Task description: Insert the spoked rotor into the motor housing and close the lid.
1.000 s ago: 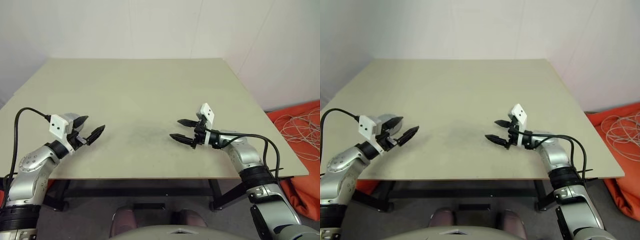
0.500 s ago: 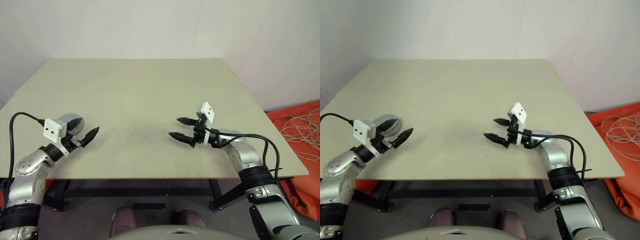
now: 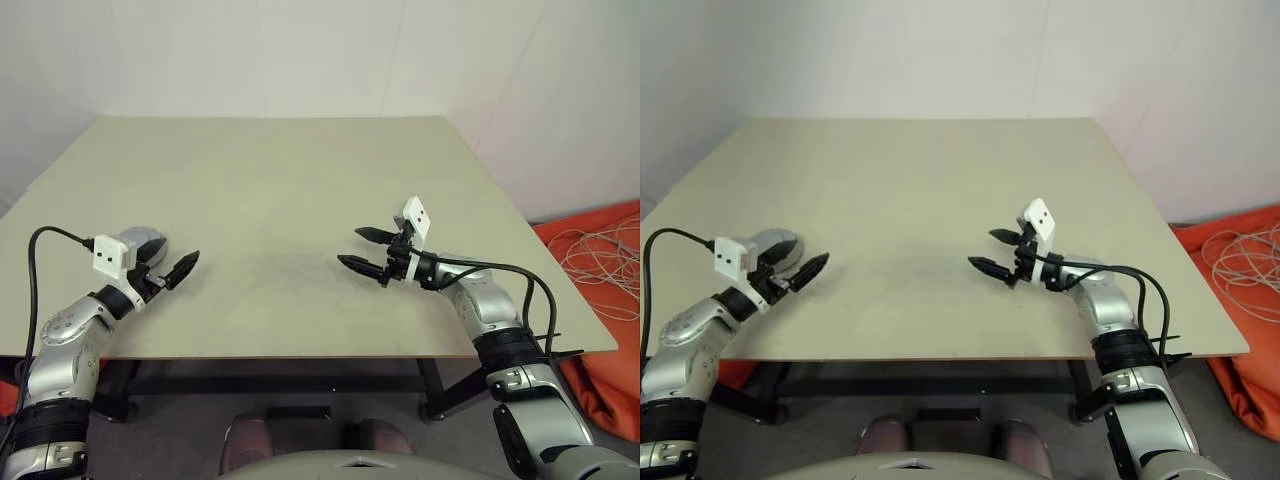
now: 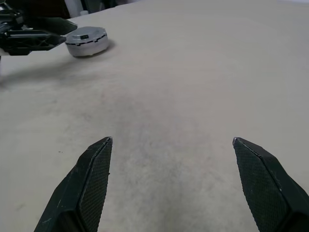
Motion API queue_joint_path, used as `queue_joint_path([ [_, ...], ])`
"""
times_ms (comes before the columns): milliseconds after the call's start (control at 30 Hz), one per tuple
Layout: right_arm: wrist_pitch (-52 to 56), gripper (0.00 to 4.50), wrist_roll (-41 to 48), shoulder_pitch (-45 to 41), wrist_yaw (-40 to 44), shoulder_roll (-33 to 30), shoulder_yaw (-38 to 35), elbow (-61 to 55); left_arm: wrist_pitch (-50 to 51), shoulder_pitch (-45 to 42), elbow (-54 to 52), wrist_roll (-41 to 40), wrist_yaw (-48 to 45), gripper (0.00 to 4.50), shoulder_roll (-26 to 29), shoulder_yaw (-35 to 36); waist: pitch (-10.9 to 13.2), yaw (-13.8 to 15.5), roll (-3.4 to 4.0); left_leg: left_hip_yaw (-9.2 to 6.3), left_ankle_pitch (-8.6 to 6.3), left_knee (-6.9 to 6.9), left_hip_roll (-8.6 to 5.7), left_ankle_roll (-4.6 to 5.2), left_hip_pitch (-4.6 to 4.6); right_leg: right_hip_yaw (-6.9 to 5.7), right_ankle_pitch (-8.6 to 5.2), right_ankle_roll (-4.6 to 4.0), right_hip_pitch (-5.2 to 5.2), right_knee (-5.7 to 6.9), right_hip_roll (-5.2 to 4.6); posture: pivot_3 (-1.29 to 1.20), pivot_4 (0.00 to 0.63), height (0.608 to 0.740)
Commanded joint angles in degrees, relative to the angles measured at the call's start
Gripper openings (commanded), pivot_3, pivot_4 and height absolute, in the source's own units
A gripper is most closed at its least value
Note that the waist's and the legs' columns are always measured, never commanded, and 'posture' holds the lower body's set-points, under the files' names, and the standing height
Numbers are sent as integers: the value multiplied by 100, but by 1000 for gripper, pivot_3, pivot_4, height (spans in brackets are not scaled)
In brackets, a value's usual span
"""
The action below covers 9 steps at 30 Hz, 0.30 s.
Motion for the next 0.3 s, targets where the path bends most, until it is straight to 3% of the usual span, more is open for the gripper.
queue_joint_path([
  [33,-116,4500,27,-153,-47,41,-171,-63,62,-41,-229,20,167,4432,3,158,0,-1,0,0,0,0,0,0,-1,0,0,-1,0,0,0,0,0,740],
  [300,-236,4500,-123,-186,-28,118,-88,161,-167,124,-485,444,581,4432,-118,167,0,-2,0,0,-1,-2,0,1,1,0,0,0,0,-2,0,0,0,740],
])
